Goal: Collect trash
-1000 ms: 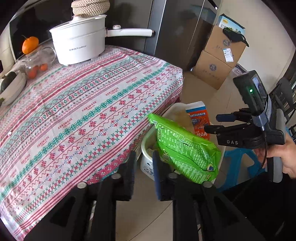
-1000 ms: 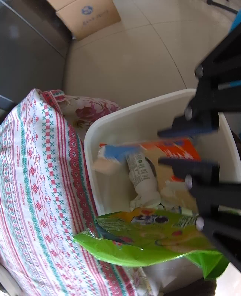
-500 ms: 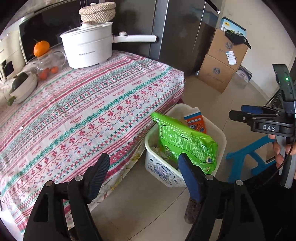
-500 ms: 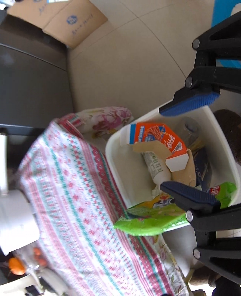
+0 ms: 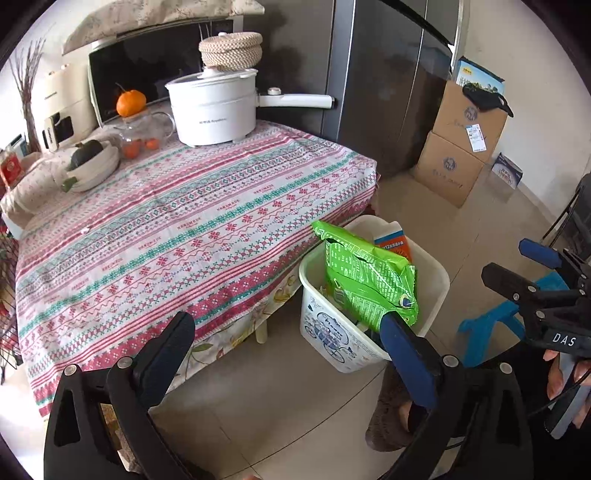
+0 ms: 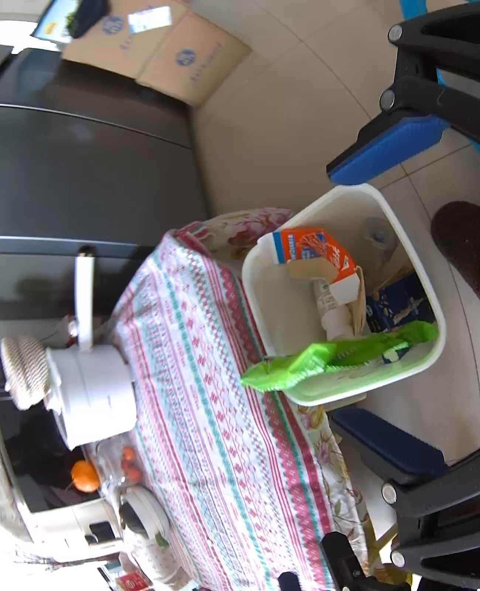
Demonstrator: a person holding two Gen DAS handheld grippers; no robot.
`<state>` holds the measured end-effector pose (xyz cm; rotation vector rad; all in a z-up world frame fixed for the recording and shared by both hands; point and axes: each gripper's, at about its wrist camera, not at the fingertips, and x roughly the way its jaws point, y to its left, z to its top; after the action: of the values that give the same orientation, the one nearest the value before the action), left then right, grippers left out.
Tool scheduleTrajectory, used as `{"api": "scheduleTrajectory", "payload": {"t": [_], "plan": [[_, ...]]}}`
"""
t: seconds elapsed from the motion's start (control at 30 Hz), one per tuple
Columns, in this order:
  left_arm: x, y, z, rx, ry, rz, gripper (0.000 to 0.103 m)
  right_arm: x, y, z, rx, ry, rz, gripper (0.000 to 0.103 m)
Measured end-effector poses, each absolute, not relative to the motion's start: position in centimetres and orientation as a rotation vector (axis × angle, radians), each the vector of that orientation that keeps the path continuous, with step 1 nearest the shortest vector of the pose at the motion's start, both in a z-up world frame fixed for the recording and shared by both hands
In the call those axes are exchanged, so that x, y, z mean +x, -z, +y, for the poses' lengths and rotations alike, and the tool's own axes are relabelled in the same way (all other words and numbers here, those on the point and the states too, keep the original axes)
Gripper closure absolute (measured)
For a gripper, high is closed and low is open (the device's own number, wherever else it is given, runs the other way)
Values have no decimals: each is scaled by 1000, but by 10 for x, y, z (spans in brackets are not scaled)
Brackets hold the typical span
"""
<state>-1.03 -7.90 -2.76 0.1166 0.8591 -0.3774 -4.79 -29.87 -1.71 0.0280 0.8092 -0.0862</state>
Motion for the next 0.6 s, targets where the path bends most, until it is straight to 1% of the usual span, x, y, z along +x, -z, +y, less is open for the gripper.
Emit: {"api": "scheduleTrajectory", "payload": {"t": [0.2,0.4,0.6], "plan": [[-31,21,-70,108,323,795,1,-72,16,-295,24,132,758,0],[-37,20,-63,69,321,789,1,-84,9,-289,-8,166,700,1],[-38,19,-64,69,325,779,1,-85,8,-291,-9,172,702,1]]}}
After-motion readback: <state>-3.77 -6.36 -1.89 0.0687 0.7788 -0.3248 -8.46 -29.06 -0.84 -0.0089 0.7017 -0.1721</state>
